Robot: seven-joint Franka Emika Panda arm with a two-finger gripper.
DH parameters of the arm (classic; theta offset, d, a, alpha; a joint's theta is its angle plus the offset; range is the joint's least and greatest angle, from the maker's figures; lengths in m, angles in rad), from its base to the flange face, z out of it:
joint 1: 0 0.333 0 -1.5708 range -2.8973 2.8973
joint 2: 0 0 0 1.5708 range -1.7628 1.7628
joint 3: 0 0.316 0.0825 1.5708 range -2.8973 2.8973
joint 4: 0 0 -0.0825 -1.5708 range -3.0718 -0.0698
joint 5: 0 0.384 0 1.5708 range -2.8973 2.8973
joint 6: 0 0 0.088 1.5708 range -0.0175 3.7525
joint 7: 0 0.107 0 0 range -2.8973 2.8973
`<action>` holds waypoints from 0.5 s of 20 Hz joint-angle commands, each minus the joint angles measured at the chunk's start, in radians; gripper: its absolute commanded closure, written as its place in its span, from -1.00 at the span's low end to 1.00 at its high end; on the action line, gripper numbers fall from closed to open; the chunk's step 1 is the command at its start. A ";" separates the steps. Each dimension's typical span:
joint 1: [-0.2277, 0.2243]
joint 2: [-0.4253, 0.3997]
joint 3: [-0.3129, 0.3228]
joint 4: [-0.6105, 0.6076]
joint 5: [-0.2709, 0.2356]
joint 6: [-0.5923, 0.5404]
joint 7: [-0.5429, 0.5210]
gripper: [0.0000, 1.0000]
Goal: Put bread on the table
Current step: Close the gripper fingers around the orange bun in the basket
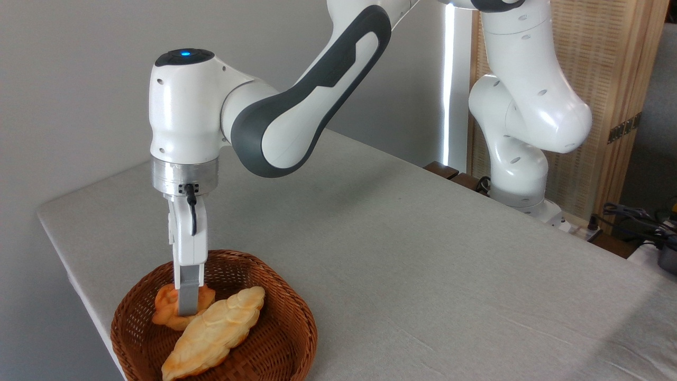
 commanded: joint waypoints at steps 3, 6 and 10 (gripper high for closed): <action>-0.002 0.001 0.008 0.012 -0.006 0.021 0.016 -0.06; -0.002 -0.016 0.008 0.013 -0.006 0.018 0.009 -0.07; 0.000 -0.054 0.009 0.012 -0.007 0.008 0.004 -0.07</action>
